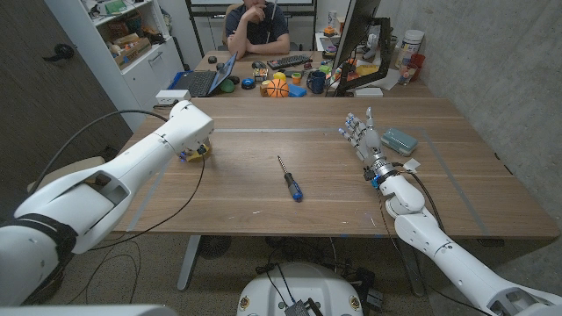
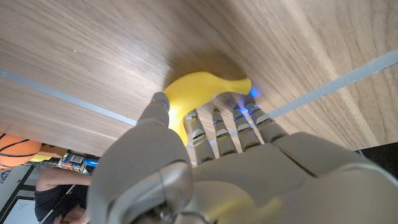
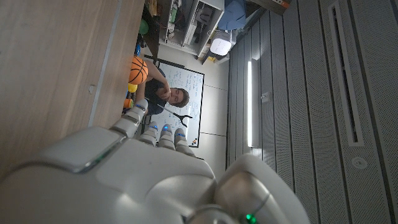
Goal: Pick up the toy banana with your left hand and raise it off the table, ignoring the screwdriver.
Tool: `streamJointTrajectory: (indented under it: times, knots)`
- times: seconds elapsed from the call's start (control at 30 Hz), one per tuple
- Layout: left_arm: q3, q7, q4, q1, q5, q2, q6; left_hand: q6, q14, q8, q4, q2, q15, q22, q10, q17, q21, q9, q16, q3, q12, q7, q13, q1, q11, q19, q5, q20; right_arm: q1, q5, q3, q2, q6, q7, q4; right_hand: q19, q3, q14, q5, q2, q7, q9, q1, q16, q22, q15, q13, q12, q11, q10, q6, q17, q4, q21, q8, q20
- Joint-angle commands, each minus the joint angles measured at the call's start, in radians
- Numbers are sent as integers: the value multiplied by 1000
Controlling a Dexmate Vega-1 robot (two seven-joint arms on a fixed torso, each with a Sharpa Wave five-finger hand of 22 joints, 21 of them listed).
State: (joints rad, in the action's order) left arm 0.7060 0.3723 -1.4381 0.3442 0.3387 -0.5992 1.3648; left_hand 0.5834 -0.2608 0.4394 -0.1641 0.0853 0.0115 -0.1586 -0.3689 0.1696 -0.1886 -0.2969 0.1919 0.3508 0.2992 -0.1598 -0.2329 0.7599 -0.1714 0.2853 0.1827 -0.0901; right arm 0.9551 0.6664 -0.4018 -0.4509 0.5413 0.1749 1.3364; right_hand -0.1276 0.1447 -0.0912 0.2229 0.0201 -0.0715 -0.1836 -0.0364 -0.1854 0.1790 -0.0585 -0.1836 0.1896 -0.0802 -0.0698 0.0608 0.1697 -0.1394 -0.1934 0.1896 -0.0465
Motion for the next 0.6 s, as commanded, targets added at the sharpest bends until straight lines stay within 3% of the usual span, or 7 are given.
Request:
streamJointTrajectory:
  times: [0.03, 0.6]
  knots:
    - [-59, 101, -41, 38, -51, 38, 7, 287, -84, 132, 7, 34, -56, -20, -129, 6, -20, -45, 11, 28, 33, -49, -15, 47, -46, 99, -1, -34, 8, 7, 4, 1, 7, 6, 2, -5, 5, -3, 7, 6, -4, -4, -2, -6, 2, -4, -4, 3, 0, 3, -3, 4, -1, -3, 3, -2]
    - [-63, 101, -47, 33, -62, 49, 3, 303, -93, 132, 8, 29, -62, -21, -143, 7, -18, -37, 5, 31, 32, -59, -17, 51, -46, 102, -4, -29, 12, 6, 1, -9, -8, 7, 9, -4, 7, -3, 7, 9, -3, -4, -4, -6, 2, -5, -4, 2, 1, 1, -3, 4, -1, -3, 3, -4]
